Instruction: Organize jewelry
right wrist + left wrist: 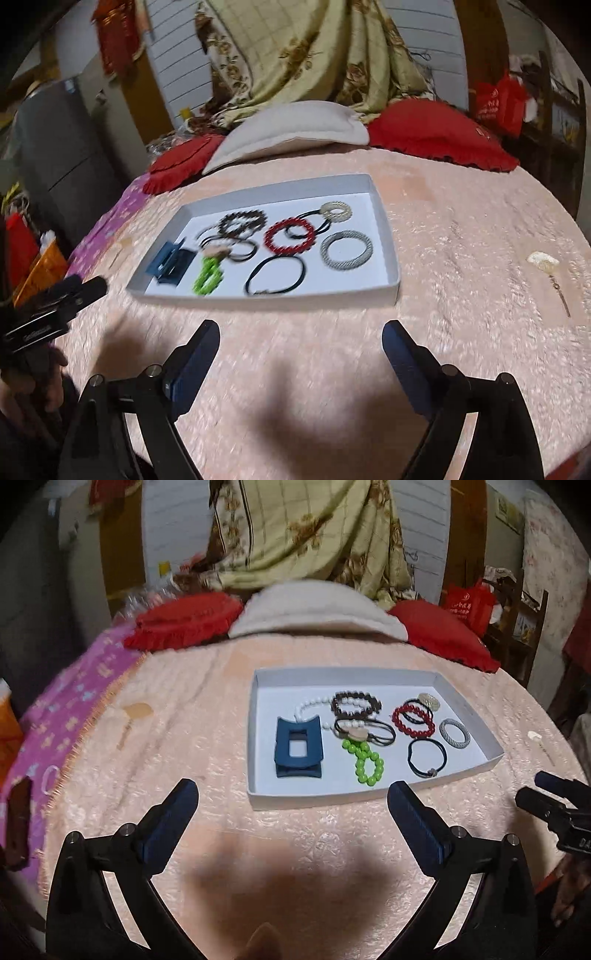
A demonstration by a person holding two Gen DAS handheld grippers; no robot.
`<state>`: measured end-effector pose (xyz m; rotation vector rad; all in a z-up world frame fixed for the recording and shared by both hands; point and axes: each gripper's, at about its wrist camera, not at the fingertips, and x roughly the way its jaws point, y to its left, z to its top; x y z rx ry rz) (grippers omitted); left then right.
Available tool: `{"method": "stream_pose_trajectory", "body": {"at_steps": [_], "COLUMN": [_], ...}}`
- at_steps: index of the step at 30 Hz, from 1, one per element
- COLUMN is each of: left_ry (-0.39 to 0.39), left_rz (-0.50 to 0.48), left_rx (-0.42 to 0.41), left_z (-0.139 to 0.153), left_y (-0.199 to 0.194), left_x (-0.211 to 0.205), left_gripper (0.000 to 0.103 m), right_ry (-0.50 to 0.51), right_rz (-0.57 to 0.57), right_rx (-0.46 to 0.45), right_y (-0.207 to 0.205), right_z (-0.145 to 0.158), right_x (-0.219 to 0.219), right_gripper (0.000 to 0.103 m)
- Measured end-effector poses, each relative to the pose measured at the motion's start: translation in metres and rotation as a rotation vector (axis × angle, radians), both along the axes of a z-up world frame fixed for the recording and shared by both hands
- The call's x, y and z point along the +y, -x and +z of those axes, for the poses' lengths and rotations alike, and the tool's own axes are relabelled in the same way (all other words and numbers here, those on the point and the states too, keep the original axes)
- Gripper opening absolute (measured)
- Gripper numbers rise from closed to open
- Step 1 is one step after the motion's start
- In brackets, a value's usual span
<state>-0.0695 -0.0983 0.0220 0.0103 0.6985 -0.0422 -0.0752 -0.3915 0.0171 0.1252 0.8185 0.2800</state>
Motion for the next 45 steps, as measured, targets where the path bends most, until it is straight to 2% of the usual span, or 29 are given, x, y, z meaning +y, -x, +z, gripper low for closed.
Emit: {"method": "stream_pose_trajectory", "body": {"at_steps": [4, 6, 7, 9, 10, 12, 15, 21, 45], "left_ry": [-0.063, -0.095, -0.084, -0.012, -0.004, -0.035, -0.05, -0.102, -0.102], "left_rz": [0.029, 0.08, 0.089, 0.066, 0.062, 0.06, 0.039, 0.01, -0.025], "left_rx": [-0.099, -0.122, -0.113, -0.045, -0.006, 0.046, 0.079, 0.173, 0.164], "left_z": [0.015, 0.019, 0.018, 0.016, 0.014, 0.009, -0.003, -0.042, -0.044], "left_y": [0.016, 0.019, 0.018, 0.009, 0.003, -0.006, -0.01, -0.01, 0.001], "left_x": [-0.008, -0.01, -0.009, -0.008, -0.01, -0.02, -0.032, -0.044, -0.051], "left_gripper": [0.103, 0.103, 0.103, 0.102, 0.103, 0.102, 0.102, 0.102, 0.102], "right_ry": [0.014, 0.043, 0.059, 0.071, 0.069, 0.079, 0.076, 0.111, 0.114], "right_rz": [-0.012, -0.015, -0.016, -0.022, -0.026, -0.05, -0.069, -0.077, -0.072], "right_rx": [-0.002, -0.008, -0.012, -0.019, -0.019, -0.011, 0.017, 0.026, 0.017], "right_y": [0.009, 0.009, 0.009, 0.009, 0.009, 0.008, 0.004, 0.001, 0.002], "right_z": [-0.004, -0.006, -0.006, -0.007, -0.007, -0.01, -0.014, -0.02, -0.018], "right_x": [0.006, 0.01, 0.011, 0.012, 0.011, 0.008, 0.003, 0.007, 0.014], "right_gripper": [0.088, 0.088, 0.088, 0.088, 0.088, 0.088, 0.088, 0.088, 0.088]}}
